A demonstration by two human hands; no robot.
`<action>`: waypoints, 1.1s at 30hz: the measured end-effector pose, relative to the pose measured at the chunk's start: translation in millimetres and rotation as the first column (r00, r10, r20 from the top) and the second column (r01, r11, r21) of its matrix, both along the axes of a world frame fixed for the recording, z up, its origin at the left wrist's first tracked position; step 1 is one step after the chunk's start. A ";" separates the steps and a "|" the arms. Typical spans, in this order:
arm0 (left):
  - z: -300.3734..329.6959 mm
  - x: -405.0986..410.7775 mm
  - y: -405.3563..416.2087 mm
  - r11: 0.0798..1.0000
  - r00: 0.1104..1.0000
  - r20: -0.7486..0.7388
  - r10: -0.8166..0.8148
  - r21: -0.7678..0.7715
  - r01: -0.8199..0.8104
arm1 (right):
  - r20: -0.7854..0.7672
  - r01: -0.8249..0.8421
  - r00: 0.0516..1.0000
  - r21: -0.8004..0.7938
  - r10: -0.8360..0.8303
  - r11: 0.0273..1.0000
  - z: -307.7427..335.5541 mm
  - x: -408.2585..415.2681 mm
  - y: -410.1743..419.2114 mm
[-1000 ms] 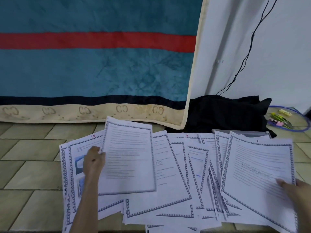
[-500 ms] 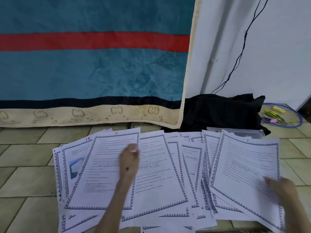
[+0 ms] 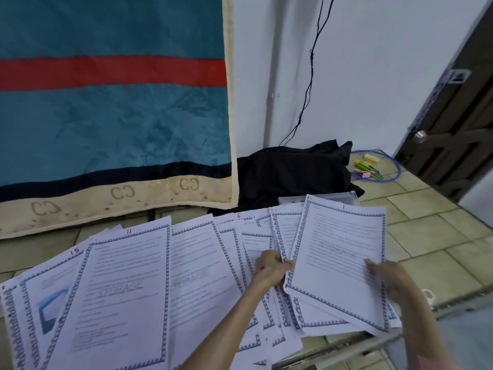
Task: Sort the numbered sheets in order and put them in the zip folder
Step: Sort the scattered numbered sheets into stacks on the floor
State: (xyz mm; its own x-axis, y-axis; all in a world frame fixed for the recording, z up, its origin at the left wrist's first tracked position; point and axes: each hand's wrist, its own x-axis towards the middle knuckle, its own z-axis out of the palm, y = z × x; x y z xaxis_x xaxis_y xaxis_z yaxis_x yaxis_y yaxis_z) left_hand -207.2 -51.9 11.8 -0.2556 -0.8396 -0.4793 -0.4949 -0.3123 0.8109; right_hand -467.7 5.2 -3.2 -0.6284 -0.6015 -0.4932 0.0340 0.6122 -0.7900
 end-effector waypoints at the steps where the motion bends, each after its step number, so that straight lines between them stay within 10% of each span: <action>1: 0.1 -0.8 -0.7 1.000 1.000 0.008 0.001 -0.024 0.000 | 0.037 -0.006 0.999 -0.020 0.007 1.000 0.4 -0.9 1.1; 13: 6.8 48.4 -28.8 0.995 0.985 -0.152 0.080 -0.042 -0.088 | 0.343 -0.152 0.911 -0.241 0.230 0.959 0.0 8.9 2.4; 19: 12.4 45.4 -17.5 0.984 0.868 -0.495 0.037 0.169 0.055 | 0.309 -0.356 0.844 -0.287 0.438 0.889 4.6 14.4 -0.5; 28: 6.3 21.4 24.7 0.915 0.960 -0.075 -0.269 -0.331 0.231 | 0.318 -0.018 0.943 -0.239 0.096 0.971 -17.2 -32.2 14.9; 33: -4.1 16.1 40.3 0.931 0.930 -0.270 -0.250 -0.330 0.154 | 0.338 -0.005 0.937 -0.233 0.086 0.972 -19.1 -31.1 16.8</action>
